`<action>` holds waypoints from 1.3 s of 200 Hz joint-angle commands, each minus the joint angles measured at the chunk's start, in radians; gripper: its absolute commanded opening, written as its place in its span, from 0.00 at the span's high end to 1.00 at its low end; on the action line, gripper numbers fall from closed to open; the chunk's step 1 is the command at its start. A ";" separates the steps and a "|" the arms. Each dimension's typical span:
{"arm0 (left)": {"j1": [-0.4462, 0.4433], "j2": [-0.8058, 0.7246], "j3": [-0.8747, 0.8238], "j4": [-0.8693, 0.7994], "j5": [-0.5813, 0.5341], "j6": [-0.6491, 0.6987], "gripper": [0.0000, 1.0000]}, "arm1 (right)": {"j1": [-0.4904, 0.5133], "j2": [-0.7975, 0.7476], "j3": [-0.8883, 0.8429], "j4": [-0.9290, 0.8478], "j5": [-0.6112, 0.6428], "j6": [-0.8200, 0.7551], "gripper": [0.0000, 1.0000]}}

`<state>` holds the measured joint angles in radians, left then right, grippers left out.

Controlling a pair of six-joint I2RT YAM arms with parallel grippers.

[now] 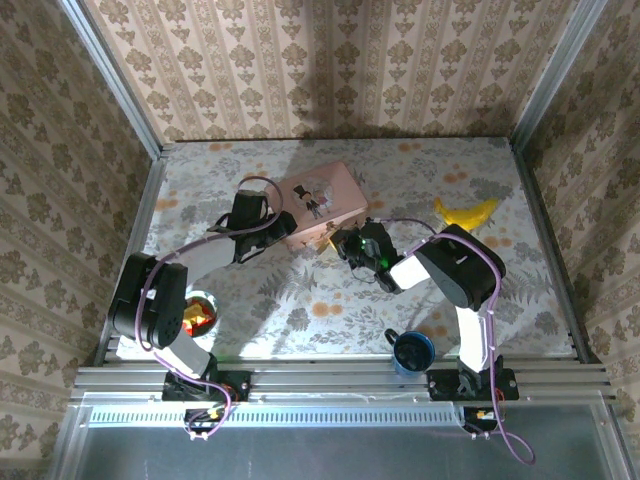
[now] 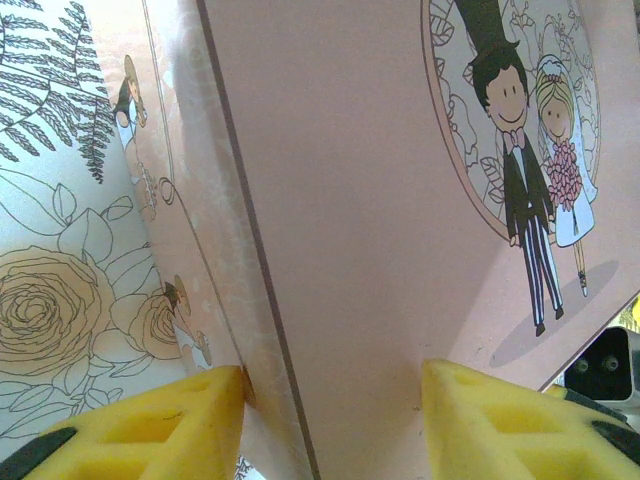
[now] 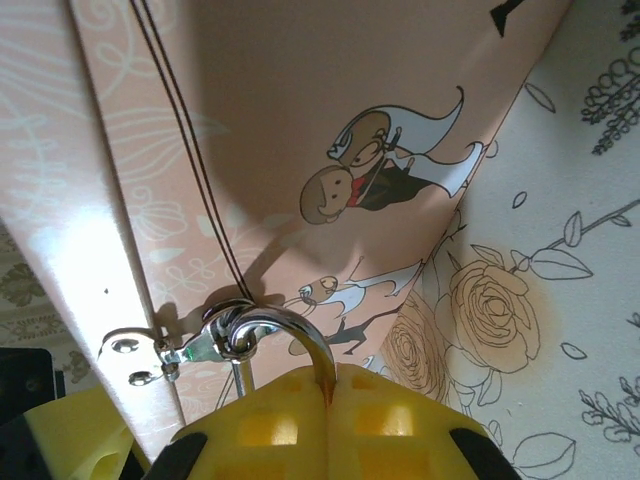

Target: Unlock the padlock with the key

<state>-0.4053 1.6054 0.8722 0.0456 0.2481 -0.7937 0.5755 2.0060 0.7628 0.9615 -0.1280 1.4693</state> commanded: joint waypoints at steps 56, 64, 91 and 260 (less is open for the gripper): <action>0.011 0.035 -0.061 -0.159 -0.003 -0.007 0.52 | -0.006 -0.025 -0.074 0.034 0.191 0.058 1.00; 0.013 0.034 -0.059 -0.159 0.000 -0.007 0.52 | -0.004 -0.029 -0.079 0.033 0.201 0.062 1.00; 0.013 0.037 -0.053 -0.159 0.006 -0.009 0.54 | 0.007 -0.045 -0.091 0.023 0.253 0.076 1.00; 0.017 0.049 -0.091 -0.121 0.042 -0.041 0.62 | 0.041 -0.089 -0.099 -0.038 0.420 0.101 1.00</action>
<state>-0.4015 1.6054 0.8436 0.0879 0.3443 -0.8318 0.6189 1.9194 0.6727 0.9535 0.2260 1.5711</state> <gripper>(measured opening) 0.385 0.042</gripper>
